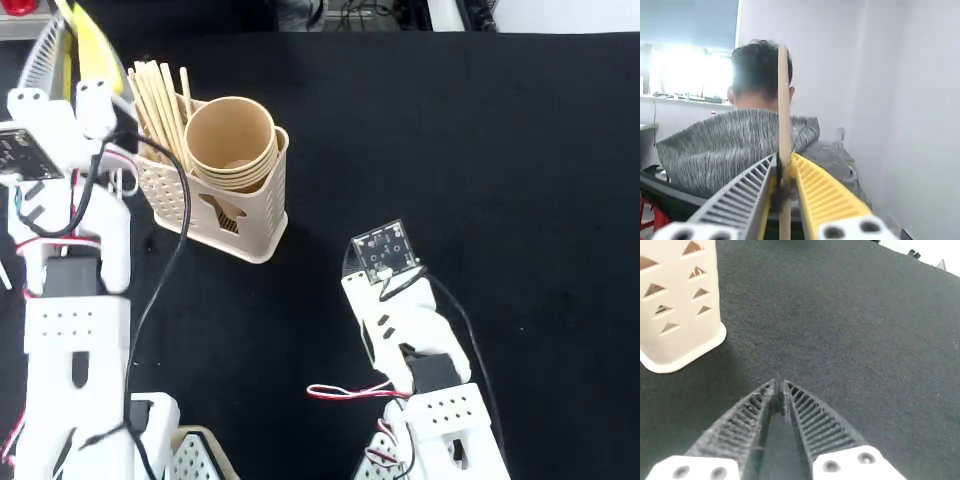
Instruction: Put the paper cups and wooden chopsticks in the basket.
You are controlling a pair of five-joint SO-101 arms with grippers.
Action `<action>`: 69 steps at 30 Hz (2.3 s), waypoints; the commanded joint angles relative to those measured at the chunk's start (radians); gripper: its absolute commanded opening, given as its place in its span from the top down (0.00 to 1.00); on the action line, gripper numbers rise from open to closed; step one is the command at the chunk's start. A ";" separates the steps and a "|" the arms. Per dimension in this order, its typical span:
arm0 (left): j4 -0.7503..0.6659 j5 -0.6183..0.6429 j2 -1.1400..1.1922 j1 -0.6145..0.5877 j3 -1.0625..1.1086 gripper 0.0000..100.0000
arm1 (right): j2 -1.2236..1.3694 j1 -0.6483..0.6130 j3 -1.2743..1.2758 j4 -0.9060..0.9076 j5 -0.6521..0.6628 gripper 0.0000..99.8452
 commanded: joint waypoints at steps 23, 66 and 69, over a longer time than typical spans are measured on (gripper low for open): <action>-0.037 0.189 0.508 -0.036 -0.311 0.96 | -0.007 0.005 -0.001 -0.003 0.009 0.98; 1.398 -0.023 1.886 -0.665 -2.324 0.86 | -0.008 0.005 -0.001 -0.003 0.009 0.98; 1.341 -0.035 1.973 -0.714 -2.339 0.88 | -0.010 0.005 -0.001 -0.003 0.009 0.98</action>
